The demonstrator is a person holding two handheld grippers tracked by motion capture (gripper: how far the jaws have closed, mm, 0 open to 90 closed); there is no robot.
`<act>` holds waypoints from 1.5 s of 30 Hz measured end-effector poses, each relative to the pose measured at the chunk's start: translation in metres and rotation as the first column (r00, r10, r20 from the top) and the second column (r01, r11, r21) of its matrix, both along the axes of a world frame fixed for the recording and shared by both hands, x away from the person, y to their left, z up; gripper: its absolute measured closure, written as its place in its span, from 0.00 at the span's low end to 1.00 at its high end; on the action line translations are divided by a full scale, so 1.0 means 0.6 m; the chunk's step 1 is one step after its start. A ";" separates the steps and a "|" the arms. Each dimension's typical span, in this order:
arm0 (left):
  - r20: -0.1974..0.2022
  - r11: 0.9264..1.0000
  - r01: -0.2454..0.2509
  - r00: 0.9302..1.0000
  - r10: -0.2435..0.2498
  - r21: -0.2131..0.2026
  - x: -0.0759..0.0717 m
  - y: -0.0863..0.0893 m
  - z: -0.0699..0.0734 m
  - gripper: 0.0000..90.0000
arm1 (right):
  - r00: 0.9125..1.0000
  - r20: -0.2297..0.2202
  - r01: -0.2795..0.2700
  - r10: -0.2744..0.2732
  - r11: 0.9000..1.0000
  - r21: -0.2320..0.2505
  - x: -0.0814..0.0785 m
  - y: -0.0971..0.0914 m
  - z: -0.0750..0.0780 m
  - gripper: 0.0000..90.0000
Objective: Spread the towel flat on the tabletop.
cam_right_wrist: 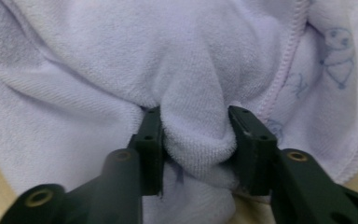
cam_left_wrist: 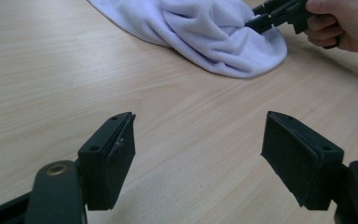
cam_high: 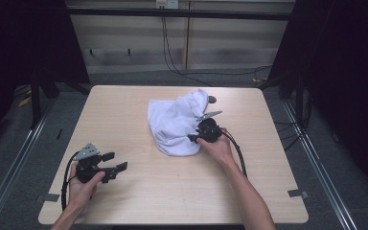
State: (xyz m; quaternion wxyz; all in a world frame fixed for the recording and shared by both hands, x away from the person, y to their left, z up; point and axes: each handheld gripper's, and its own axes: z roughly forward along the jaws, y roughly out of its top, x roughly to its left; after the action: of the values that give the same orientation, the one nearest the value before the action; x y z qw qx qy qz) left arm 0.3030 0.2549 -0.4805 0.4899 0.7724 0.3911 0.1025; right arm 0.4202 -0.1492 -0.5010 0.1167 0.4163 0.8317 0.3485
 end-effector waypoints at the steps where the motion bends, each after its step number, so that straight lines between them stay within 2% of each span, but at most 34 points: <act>1: 0.003 1.000 0.000 1.000 0.000 0.003 0.000 -0.001 0.000 0.28 | 1.000 -0.009 -0.001 0.001 1.000 0.002 -0.003 0.001 0.001 0.70; 2: 0.004 1.000 -0.004 1.000 0.004 0.014 0.000 -0.002 0.000 0.28 | 0.999 -0.031 -0.019 0.020 0.999 0.034 -0.011 0.000 0.001 0.72; 4: -0.001 1.000 0.001 1.000 -0.001 0.020 0.001 -0.003 -0.002 0.28 | 0.999 -0.032 -0.018 0.019 0.999 0.043 -0.016 -0.001 0.000 0.72; 5: -0.002 1.000 -0.002 1.000 0.003 0.021 0.002 -0.004 -0.002 0.28 | 0.999 -0.035 -0.033 0.034 0.998 0.053 -0.029 -0.002 0.000 0.73; 7: -0.002 1.000 -0.005 1.000 0.005 0.022 0.002 -0.004 -0.002 0.28 | 0.999 -0.033 -0.034 0.036 0.998 0.055 -0.036 -0.004 0.000 0.73; 9: -0.006 0.998 -0.030 1.000 0.031 0.052 0.001 -0.005 -0.003 0.29 | 0.998 -0.025 -0.048 0.049 0.997 0.062 -0.050 -0.006 -0.002 0.73; 13: -0.027 0.998 -0.040 0.999 0.041 0.045 0.003 -0.007 -0.004 0.32 | 0.996 -0.025 -0.081 0.083 0.994 0.079 -0.082 -0.009 -0.002 0.73; 17: -0.038 0.999 -0.002 0.999 0.003 0.042 -0.001 -0.011 -0.002 0.33 | 0.994 -0.017 -0.109 0.110 0.992 0.064 -0.123 -0.006 0.000 0.73; 20: -0.044 0.999 0.026 0.999 -0.025 0.038 -0.003 -0.018 -0.002 0.31 | 0.990 -0.029 -0.133 0.135 0.990 0.056 -0.156 -0.005 0.003 0.73; 22: -0.046 0.999 0.036 0.998 -0.034 0.034 -0.004 -0.023 -0.001 0.30 | 0.989 -0.033 -0.140 0.143 0.987 0.074 -0.175 -0.005 0.002 0.73; 25: -0.045 0.998 0.042 0.998 -0.040 0.038 -0.005 -0.031 -0.001 0.30 | 0.987 -0.027 -0.156 0.158 0.985 0.079 -0.208 -0.001 0.002 0.73; 30: -0.043 0.998 0.056 0.998 -0.054 0.038 -0.009 -0.039 0.001 0.31 | 0.980 -0.026 -0.195 0.197 0.978 0.070 -0.250 0.016 0.004 0.73; 33: -0.046 0.997 0.051 0.998 -0.048 0.053 -0.011 -0.043 0.003 0.32 | 0.973 -0.033 -0.226 0.229 0.971 0.074 -0.269 0.024 0.006 0.72; 35: -0.051 0.997 0.040 0.998 -0.037 0.059 -0.013 -0.044 0.005 0.34 | 0.970 -0.035 -0.237 0.240 0.969 0.076 -0.279 0.027 0.007 0.68; 39: -0.047 0.997 0.046 0.998 -0.043 0.058 -0.015 -0.048 0.010 0.35 | 0.968 -0.031 -0.248 0.251 0.965 0.085 -0.283 0.021 0.017 0.51; 42: -0.032 0.997 0.062 0.998 -0.061 0.053 -0.012 -0.055 0.018 0.38 | 0.973 0.001 -0.229 0.231 0.964 0.138 -0.278 -0.003 0.039 0.45; 43: -0.025 0.996 0.070 0.997 -0.069 0.058 -0.009 -0.059 0.022 0.41 | 0.976 0.011 -0.216 0.217 0.964 0.156 -0.275 -0.013 0.047 0.46; 44: -0.018 0.995 0.081 0.997 -0.080 0.056 -0.005 -0.064 0.025 0.44 | 0.981 0.044 -0.193 0.188 0.967 0.166 -0.263 -0.031 0.062 0.48; 45: -0.017 0.994 0.093 0.996 -0.092 0.049 -0.001 -0.069 0.028 0.44 | 0.981 0.044 -0.193 0.188 0.967 0.166 -0.263 -0.031 0.062 0.48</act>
State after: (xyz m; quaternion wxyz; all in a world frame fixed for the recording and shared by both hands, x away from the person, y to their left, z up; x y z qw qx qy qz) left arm 0.3025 0.2137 -0.4636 0.4719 0.8023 0.3558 0.0839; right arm 0.2621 -0.1681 -0.4641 0.0584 0.3381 0.8335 0.4330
